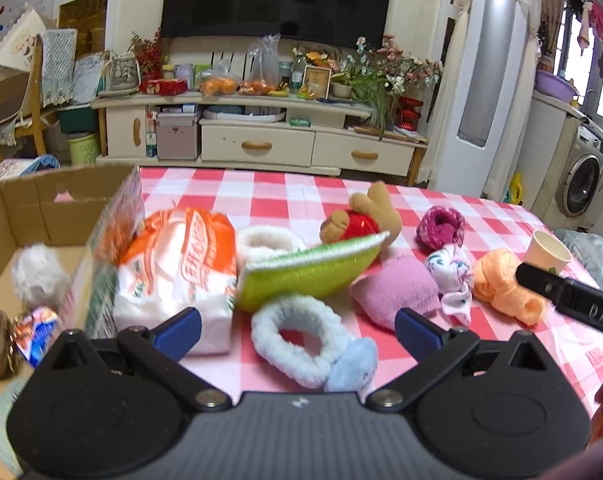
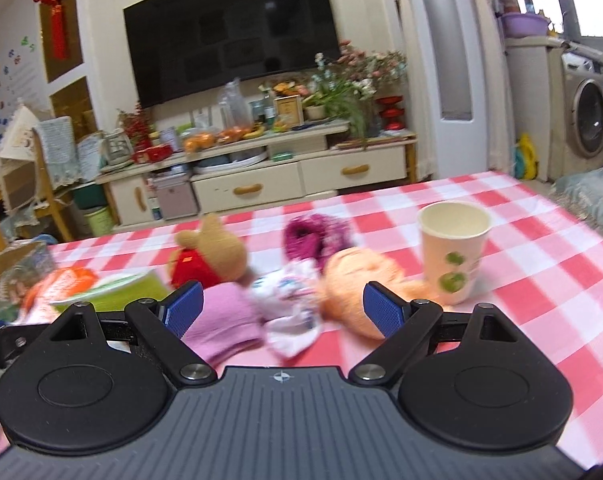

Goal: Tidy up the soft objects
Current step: 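Grasp the orange knit cloth with the right tool while the left tool grasps the light-blue fuzzy slipper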

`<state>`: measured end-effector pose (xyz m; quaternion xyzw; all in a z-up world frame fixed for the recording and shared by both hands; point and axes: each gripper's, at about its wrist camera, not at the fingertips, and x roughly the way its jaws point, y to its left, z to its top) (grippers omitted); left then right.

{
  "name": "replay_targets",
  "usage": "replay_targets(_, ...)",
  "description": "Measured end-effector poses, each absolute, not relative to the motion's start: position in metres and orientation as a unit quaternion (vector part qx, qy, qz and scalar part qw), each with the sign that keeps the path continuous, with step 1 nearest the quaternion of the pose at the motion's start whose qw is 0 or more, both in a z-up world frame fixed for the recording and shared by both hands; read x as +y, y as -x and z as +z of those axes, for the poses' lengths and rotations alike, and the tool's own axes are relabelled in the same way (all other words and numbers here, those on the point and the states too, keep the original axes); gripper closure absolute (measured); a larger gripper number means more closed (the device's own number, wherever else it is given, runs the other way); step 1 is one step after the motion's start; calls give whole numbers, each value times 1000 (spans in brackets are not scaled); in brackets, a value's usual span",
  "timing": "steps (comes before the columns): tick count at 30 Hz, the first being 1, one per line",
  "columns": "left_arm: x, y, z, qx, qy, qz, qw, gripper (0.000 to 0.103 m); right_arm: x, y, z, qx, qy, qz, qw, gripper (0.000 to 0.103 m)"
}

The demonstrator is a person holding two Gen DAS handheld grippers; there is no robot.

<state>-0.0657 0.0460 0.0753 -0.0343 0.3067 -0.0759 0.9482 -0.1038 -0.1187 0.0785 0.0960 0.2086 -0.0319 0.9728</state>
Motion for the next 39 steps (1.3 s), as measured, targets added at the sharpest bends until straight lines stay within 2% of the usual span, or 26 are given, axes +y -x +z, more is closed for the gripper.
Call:
replay_targets(10,31,53,51,350,42,-63,934,1,-147,82,62,223,-95,-64,968,0)
replay_targets(18,21,38,45,361,44,-62,930,1,-159,59,50,254,-141,-62,955,0)
replay_targets(26,20,23,37,369,47,-56,927,1,-163,44,43,270,-134,-61,952,0)
replay_targets(39,18,8,26,383,43,-67,920,22,-172,30,35,295,-134,-53,944,0)
